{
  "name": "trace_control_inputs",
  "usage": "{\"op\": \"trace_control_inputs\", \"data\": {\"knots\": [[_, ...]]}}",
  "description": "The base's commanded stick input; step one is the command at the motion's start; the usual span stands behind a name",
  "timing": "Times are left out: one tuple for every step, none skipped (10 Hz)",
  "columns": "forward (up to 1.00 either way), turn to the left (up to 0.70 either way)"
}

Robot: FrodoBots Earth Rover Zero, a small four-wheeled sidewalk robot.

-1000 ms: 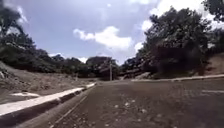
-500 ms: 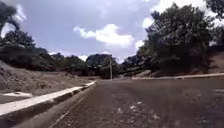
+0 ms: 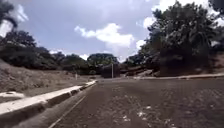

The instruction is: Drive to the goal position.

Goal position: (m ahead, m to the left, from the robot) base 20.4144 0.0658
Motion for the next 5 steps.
{"op": "trace_control_inputs", "data": {"knots": [[0.7, 0.0], [0.7, 0.0], [0.7, 0.0], [0.7, 0.0], [0.7, 0.0]]}}
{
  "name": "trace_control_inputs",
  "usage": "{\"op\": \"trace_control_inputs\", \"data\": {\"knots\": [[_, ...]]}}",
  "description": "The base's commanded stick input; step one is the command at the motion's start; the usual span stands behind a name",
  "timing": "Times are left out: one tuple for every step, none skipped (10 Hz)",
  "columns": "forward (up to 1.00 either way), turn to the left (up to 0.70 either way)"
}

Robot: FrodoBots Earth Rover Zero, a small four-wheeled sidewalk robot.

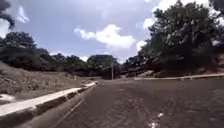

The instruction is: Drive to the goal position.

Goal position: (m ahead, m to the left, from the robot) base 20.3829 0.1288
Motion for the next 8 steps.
{"op": "trace_control_inputs", "data": {"knots": [[0.7, 0.0], [0.7, 0.0], [0.7, 0.0], [0.7, 0.0], [0.7, 0.0], [0.7, 0.0], [0.7, 0.0], [0.7, 0.0]]}}
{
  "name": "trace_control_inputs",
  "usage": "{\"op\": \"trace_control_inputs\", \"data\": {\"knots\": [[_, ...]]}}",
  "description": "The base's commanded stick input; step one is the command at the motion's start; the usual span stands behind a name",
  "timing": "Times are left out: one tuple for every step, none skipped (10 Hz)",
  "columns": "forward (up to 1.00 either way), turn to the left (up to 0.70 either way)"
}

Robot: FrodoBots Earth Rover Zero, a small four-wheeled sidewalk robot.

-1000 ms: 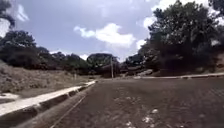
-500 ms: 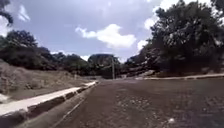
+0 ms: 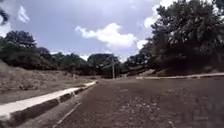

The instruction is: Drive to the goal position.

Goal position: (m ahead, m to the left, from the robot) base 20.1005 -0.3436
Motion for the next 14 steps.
{"op": "trace_control_inputs", "data": {"knots": [[0.7, 0.0], [0.7, 0.0], [0.7, 0.0], [0.7, 0.0], [0.7, 0.0], [0.7, 0.0], [0.7, 0.0], [0.7, 0.0], [0.7, 0.0], [0.7, 0.0], [0.7, 0.0], [0.7, 0.0], [0.7, 0.0], [0.7, 0.0]]}}
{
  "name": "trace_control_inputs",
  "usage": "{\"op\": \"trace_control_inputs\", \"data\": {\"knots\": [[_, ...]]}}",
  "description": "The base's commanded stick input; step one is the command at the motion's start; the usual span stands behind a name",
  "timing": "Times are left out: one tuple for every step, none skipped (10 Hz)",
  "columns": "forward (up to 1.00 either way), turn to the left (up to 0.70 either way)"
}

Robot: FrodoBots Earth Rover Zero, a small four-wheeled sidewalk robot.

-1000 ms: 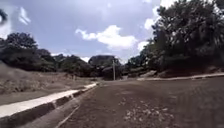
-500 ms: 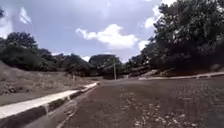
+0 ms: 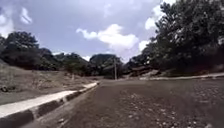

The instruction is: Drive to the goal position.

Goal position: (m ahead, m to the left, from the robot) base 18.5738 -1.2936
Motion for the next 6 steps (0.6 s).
{"op": "trace_control_inputs", "data": {"knots": [[0.7, 0.0], [0.7, 0.0], [0.7, 0.0], [0.7, 0.0], [0.7, 0.0], [0.7, 0.0]]}}
